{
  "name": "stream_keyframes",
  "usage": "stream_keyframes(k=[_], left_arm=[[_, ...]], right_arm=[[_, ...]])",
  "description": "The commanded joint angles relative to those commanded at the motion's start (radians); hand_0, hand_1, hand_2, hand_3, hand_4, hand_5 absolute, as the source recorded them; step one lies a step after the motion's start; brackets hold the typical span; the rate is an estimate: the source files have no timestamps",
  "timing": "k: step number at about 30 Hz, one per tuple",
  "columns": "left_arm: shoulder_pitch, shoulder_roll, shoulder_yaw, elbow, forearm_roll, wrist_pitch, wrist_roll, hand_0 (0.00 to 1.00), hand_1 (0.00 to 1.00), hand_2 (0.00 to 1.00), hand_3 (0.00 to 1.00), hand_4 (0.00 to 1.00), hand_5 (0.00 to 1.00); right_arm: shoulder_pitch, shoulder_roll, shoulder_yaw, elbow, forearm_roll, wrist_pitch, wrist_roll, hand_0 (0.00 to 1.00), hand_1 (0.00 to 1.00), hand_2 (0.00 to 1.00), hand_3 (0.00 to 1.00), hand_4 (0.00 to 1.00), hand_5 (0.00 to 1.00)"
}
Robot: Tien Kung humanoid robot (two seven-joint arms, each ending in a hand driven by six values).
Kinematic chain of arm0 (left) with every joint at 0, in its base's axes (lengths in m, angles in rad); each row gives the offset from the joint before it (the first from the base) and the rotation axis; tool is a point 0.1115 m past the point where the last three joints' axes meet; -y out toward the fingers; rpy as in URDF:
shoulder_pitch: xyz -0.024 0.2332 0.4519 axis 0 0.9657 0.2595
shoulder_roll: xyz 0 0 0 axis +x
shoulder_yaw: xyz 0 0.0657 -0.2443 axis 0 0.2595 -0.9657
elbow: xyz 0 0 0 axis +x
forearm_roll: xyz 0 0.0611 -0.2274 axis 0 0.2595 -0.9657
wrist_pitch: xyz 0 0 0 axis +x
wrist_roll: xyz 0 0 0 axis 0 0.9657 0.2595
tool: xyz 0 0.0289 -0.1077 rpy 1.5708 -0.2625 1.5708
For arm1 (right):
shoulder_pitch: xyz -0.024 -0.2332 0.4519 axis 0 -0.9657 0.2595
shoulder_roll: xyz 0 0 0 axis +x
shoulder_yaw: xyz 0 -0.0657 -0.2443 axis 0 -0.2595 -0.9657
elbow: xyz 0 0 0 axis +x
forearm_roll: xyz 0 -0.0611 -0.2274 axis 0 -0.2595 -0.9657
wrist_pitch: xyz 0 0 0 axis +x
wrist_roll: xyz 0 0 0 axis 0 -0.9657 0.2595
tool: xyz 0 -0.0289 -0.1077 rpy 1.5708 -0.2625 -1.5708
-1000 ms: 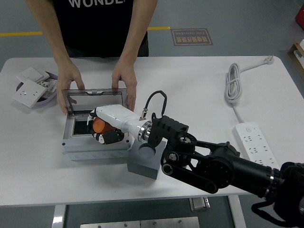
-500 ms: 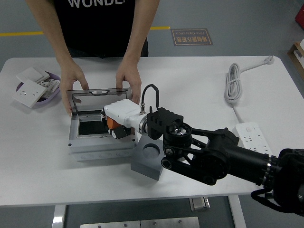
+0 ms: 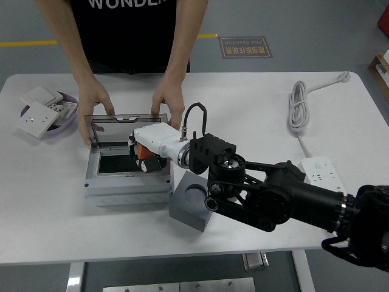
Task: Pick up the cylinder from the cube,place it in the box,flap close box
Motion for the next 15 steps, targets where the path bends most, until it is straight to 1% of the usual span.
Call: stream_keyframes(k=[2, 3, 8, 9, 14, 15], left_arm=[[0.000, 0.001, -0.002, 0.000, 0.002, 0.000, 0.001, 0.923, 0.852, 0.854, 0.951, 0.002, 0.002], [0.000, 0.001, -0.003, 0.000, 0.003, 0.001, 0.001, 0.923, 0.852, 0.854, 0.951, 0.002, 0.002], [-0.001, 0.002, -0.005, 0.000, 0.005, 0.001, 0.002, 0.923, 0.852, 0.854, 0.951, 0.002, 0.002], [-0.001, 0.002, -0.005, 0.000, 0.006, 0.001, 0.002, 0.923, 0.852, 0.854, 0.951, 0.002, 0.002], [-0.002, 0.003, -0.004, 0.000, 0.006, 0.000, 0.002, 0.923, 0.852, 0.854, 0.951, 0.002, 0.002], [-0.002, 0.004, -0.004, 0.000, 0.006, 0.000, 0.002, 0.923, 0.852, 0.854, 0.951, 0.002, 0.002]], right_arm=[[0.003, 0.000, -0.006, 0.005, 0.038, -0.011, 0.011, 0.159, 0.398, 0.470, 0.407, 0.002, 0.002], [0.004, 0.000, -0.009, 0.007, 0.053, -0.017, 0.016, 0.221, 0.440, 0.522, 0.501, 0.044, 0.002], [0.013, 0.000, -0.024, 0.014, 0.129, -0.034, 0.043, 0.221, 0.440, 0.522, 0.501, 0.044, 0.002], [0.015, 0.000, -0.026, 0.015, 0.138, -0.034, 0.047, 0.393, 0.507, 0.566, 0.542, 0.016, 0.002], [0.022, 0.000, -0.026, 0.011, 0.146, -0.023, 0.059, 0.393, 0.507, 0.566, 0.542, 0.016, 0.002], [0.023, 0.000, -0.025, 0.010, 0.144, -0.022, 0.060, 0.584, 0.567, 0.610, 0.584, 0.002, 0.092]])
